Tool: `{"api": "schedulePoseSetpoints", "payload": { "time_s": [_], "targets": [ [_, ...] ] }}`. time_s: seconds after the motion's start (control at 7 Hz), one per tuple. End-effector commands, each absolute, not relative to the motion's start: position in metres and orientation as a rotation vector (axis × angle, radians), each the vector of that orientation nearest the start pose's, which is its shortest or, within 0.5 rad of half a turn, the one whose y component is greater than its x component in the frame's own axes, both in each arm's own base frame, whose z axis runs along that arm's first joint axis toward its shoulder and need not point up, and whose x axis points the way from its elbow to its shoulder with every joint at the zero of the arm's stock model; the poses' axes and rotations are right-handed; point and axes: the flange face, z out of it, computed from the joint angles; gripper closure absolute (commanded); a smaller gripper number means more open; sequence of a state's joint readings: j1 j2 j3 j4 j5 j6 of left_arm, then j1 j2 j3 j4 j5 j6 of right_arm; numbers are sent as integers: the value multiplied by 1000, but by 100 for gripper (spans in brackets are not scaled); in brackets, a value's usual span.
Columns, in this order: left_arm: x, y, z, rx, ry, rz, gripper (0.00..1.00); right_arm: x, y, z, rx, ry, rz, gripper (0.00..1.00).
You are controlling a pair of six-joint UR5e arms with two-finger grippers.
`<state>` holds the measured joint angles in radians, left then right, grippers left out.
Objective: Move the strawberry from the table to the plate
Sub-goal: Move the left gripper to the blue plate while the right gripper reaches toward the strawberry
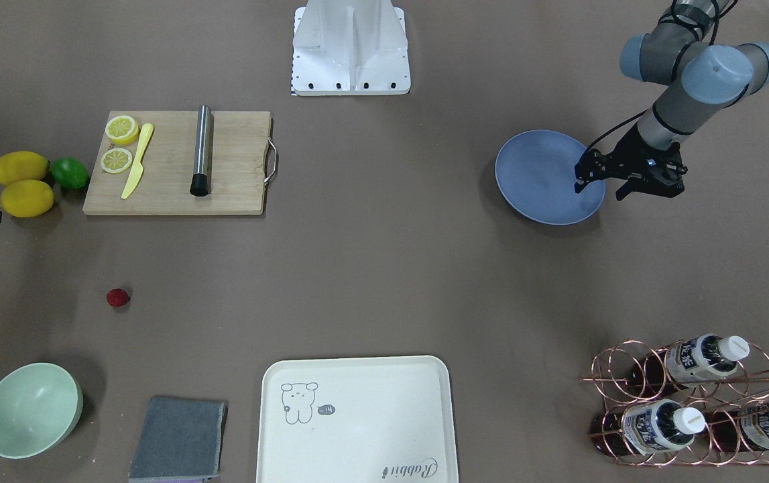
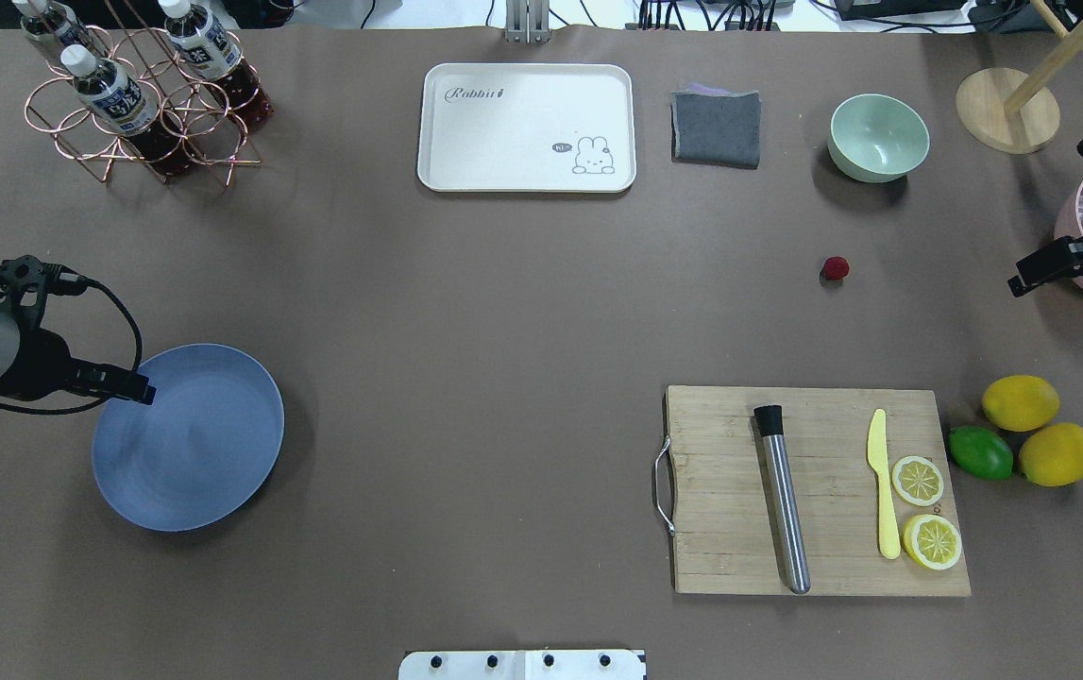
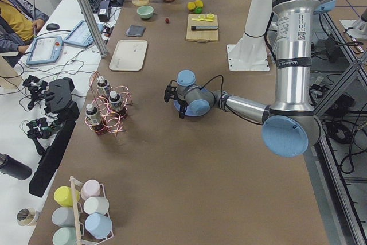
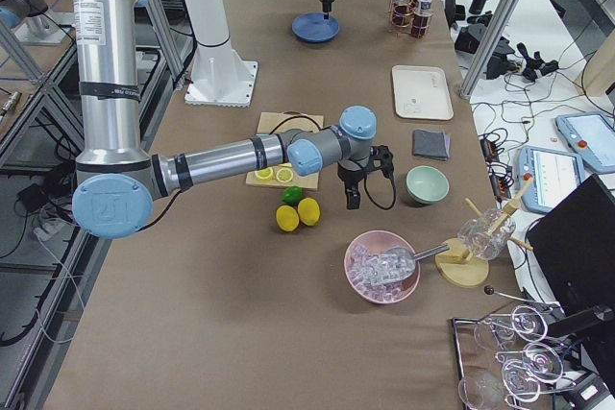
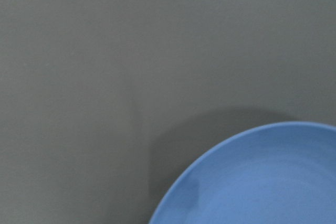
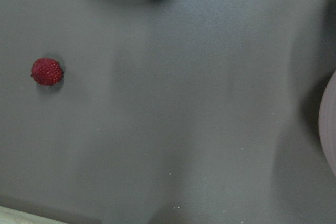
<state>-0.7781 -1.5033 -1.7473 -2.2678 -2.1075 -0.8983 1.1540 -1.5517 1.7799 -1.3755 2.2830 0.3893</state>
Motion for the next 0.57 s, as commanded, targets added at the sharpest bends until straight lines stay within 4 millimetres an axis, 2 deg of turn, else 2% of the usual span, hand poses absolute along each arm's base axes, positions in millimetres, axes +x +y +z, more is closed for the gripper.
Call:
{"api": "schedulePoseSetpoints", "payload": {
  "time_s": [0.0, 0.29, 0.43],
  "targets": [
    [287, -397, 538, 148, 926, 126, 24, -160, -494, 527, 86, -800, -200, 0],
    [293, -396, 534, 142, 932, 122, 50, -162, -494, 530, 81, -797, -201, 0],
    [294, -395, 538, 135, 929, 124, 75, -163, -493, 531, 79, -797, -201, 0]
  ]
}}
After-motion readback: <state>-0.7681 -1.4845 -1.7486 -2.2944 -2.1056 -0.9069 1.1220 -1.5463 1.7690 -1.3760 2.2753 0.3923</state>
